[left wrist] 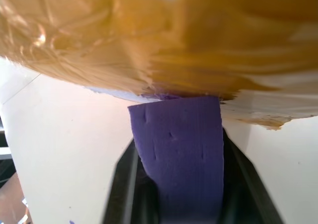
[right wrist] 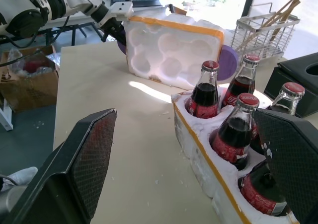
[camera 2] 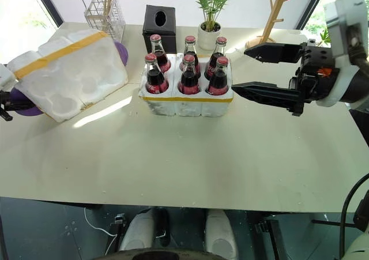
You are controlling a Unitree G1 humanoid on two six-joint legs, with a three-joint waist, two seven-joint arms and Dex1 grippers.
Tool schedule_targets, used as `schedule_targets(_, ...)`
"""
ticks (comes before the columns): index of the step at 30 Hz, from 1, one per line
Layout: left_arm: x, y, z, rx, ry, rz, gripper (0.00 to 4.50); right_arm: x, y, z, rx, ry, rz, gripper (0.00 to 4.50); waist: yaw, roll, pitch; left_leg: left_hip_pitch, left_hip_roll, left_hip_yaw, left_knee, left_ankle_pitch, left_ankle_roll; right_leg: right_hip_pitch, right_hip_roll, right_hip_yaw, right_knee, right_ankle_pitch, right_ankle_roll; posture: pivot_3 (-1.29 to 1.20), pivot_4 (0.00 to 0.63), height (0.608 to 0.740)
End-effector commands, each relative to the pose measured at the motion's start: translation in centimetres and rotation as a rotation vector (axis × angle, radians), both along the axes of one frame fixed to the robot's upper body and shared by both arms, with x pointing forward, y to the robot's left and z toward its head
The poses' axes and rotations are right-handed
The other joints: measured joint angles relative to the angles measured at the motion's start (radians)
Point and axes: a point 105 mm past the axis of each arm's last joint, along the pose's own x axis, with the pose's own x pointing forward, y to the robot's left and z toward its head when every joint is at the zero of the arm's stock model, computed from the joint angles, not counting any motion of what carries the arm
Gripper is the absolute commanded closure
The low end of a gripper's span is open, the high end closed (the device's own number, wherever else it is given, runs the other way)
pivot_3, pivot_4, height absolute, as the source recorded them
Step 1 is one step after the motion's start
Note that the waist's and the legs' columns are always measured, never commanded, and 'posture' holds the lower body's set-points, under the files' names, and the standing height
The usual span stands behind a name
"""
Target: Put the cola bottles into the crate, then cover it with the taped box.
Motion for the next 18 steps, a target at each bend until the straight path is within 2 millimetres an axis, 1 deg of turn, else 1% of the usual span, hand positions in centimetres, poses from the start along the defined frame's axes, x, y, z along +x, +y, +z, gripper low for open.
schedule_targets(1,0.1,0.2,-0.2,0.001,-0.012,0.017,4.18,-0.5,-0.6,1.1,0.003,-0.042,-0.024,0.00,0.000,0.000,0.000,0.000,0.000,0.000,0.000,0.000,0.000,0.000,0.000,0.000,0.000,0.000,0.000,0.00,0.150,0.740)
schedule_targets(3,0.2,0.1,0.3,-0.003,-0.033,0.010,4.18,-0.4,-0.8,0.8,-0.001,-0.036,-0.034,0.00,0.000,0.000,0.000,0.000,0.000,0.000,0.000,0.000,0.000,0.000,0.000,0.000,0.000,0.000,0.000,0.00,0.150,0.740)
schedule_targets(6,0.7,0.0,2.0,0.033,-0.117,-0.007,4.18,0.2,-1.1,0.6,-0.016,-0.074,-0.088,0.00,0.000,-0.001,0.000,0.000,0.000,-0.001,0.000,0.000,0.000,0.001,0.000,-0.001,0.000,0.000,0.000,0.00,0.150,0.740)
schedule_targets(10,2.2,-1.3,5.7,0.101,-0.304,-0.063,4.18,0.4,-1.6,0.5,-0.009,-0.077,-0.105,0.00,-0.001,-0.002,0.000,0.000,0.000,-0.001,0.001,0.000,0.000,0.001,0.000,-0.001,0.000,0.000,0.000,0.00,0.150,0.740)
schedule_targets(13,2.9,-3.2,9.1,0.128,-0.440,-0.161,4.18,0.4,-1.7,0.2,-0.008,-0.083,-0.117,0.00,-0.002,-0.006,0.002,-0.001,0.000,-0.001,0.001,0.000,0.000,0.001,0.000,-0.001,0.000,0.000,0.000,0.00,0.150,0.740)
schedule_targets(18,3.1,-6.4,14.3,0.207,-0.630,-0.289,4.18,0.4,-1.9,-0.1,0.003,-0.084,-0.122,0.00,-0.002,-0.006,0.001,-0.001,0.000,-0.001,0.001,0.000,0.000,0.001,0.000,-0.001,-0.001,0.000,0.000,0.00,0.150,0.740)
